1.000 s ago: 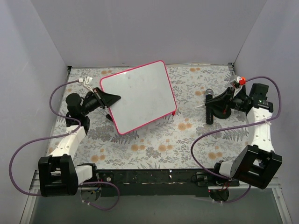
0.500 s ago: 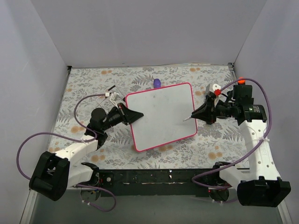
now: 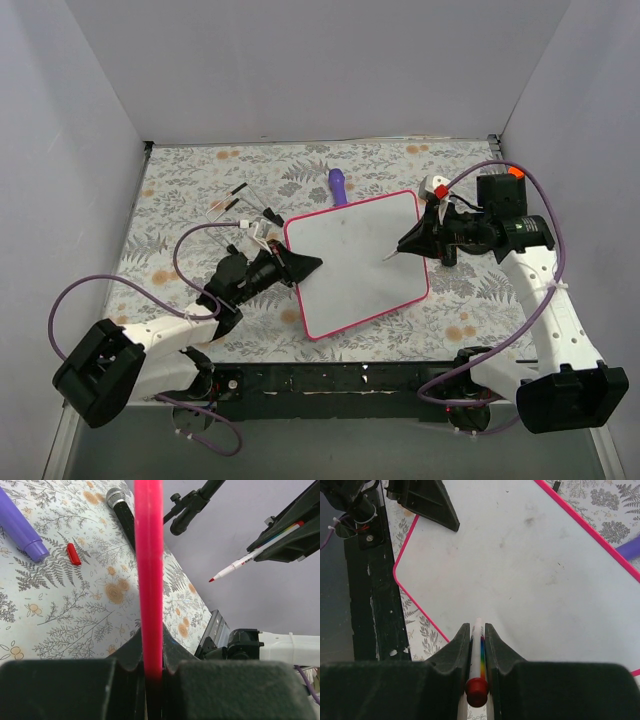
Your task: Write a sentence on the whiteboard
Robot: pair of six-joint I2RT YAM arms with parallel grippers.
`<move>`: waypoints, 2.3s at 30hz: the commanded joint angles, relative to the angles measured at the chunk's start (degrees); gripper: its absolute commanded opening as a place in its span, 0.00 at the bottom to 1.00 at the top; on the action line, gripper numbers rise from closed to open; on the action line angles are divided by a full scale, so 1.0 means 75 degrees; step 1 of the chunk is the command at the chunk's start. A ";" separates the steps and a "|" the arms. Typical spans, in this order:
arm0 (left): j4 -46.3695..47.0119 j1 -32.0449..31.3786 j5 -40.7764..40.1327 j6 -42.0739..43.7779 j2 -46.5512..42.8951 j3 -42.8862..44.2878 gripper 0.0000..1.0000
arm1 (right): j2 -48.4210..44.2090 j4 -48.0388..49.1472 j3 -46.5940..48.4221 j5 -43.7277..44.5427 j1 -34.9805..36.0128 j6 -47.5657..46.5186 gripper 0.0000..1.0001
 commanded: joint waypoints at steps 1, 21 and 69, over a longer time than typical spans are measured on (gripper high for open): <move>0.0975 -0.0248 -0.0769 0.0349 -0.0477 -0.0009 0.00 | -0.0335 0.0544 -0.0162 -0.0194 0.0077 0.0364 0.01; 0.1103 -0.1220 -0.1730 0.0397 -0.0478 -0.0420 0.00 | 0.0332 0.0264 0.0750 0.0191 0.1108 -0.0045 0.01; 0.1056 -0.1842 -0.2422 0.0514 -0.0161 -0.0279 0.00 | -0.0065 0.0604 0.0106 -0.0148 0.1179 0.0060 0.01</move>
